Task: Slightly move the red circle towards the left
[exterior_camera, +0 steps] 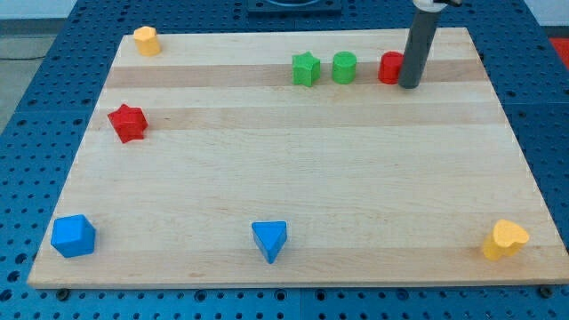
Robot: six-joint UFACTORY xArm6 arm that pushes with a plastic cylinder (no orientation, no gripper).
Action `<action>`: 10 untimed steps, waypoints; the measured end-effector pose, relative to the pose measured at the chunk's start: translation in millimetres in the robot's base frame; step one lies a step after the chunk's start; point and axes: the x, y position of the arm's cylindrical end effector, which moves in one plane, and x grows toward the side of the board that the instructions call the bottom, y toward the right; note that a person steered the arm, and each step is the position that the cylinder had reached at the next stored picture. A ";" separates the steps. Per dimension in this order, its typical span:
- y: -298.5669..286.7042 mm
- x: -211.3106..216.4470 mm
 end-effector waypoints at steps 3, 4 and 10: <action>26.3 -10.9; 28.9 -33.1; 6.2 -23.9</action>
